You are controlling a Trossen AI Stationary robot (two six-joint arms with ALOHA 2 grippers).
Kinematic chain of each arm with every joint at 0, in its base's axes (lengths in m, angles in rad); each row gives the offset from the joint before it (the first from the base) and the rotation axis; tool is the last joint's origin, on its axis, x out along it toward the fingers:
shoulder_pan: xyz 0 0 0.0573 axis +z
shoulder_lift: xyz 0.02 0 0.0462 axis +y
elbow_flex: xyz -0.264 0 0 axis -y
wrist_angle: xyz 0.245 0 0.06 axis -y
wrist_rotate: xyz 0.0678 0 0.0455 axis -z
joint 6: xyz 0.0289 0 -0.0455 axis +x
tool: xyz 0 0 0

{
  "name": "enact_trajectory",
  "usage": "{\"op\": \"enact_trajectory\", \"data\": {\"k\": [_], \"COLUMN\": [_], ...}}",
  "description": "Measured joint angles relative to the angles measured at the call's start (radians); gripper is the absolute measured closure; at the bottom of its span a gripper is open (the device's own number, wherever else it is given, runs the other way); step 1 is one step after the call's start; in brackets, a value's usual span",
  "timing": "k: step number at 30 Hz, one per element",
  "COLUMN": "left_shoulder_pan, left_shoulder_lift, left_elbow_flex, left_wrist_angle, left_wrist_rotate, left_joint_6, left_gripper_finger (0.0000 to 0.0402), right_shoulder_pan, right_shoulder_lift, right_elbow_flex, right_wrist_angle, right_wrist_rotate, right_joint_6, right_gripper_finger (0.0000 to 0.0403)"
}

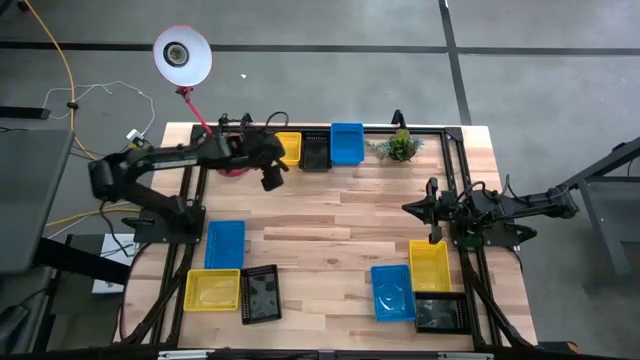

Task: Stack baskets by color
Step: Stack the top yellow bin on the bottom left yellow bin

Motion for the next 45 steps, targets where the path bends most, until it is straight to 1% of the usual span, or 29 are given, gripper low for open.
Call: {"op": "enact_trajectory", "data": {"k": [3,5,11,19,23,28,31,33,35,38,39,40,43,45], "left_shoulder_pan": [0.035,0.052,0.098,0.155,0.171,0.170,0.170,0.169,0.167,0.150,0.143,0.134,0.105,0.083], "left_shoulder_lift": [0.068,0.108,0.179,0.259,0.308,0.338,0.338,0.338,0.330,0.317,0.306,0.294,0.246,0.197], "left_elbow_flex": [-0.002,-0.002,-0.002,-0.002,-0.003,-0.003,-0.003,-0.003,-0.003,-0.003,-0.003,-0.003,-0.003,-0.003], "left_wrist_angle": [-0.009,0.006,0.062,0.100,0.116,0.143,0.149,0.147,0.141,0.122,0.109,0.101,0.056,0.032], "left_wrist_rotate": [0.004,0.019,0.099,0.069,0.039,0.039,0.034,0.022,0.003,-0.021,-0.027,-0.035,-0.070,-0.101], "left_joint_6": [0.112,0.159,0.228,0.289,0.290,0.282,0.287,0.287,0.288,0.288,0.288,0.286,0.282,0.279], "left_gripper_finger": [0.0172,0.0172,0.0172,0.0172,0.0172,0.0179,0.0205,0.0237,0.0280,0.0360,0.0379,0.0389,0.0389,0.0397], "right_shoulder_pan": [0.000,0.000,0.000,0.000,0.000,0.000,0.000,0.000,0.000,0.000,0.000,0.000,0.000,0.000], "right_shoulder_lift": [0.000,0.000,0.000,0.000,0.000,0.000,0.000,0.000,0.000,0.000,0.000,0.000,0.000,0.000], "right_elbow_flex": [0.000,0.000,0.000,0.000,0.000,0.000,0.000,0.000,0.000,0.000,0.000,0.000,0.000,0.000], "right_wrist_angle": [0.000,0.000,0.000,0.000,0.000,0.000,0.000,0.000,0.000,0.000,0.000,0.000,0.000,0.000], "right_wrist_rotate": [0.000,0.000,0.000,0.000,0.000,0.000,0.000,0.000,0.000,0.000,0.000,0.000,0.000,0.000], "right_joint_6": [0.000,0.000,0.000,0.000,0.000,0.000,0.000,0.000,0.000,0.000,0.000,0.000,0.000,0.000], "right_gripper_finger": [0.0402,0.0402,0.0402,0.0402,0.0402,0.0402,0.0402,0.0402,0.0402,0.0402,0.0402,0.0402,0.0402,0.0402]}}
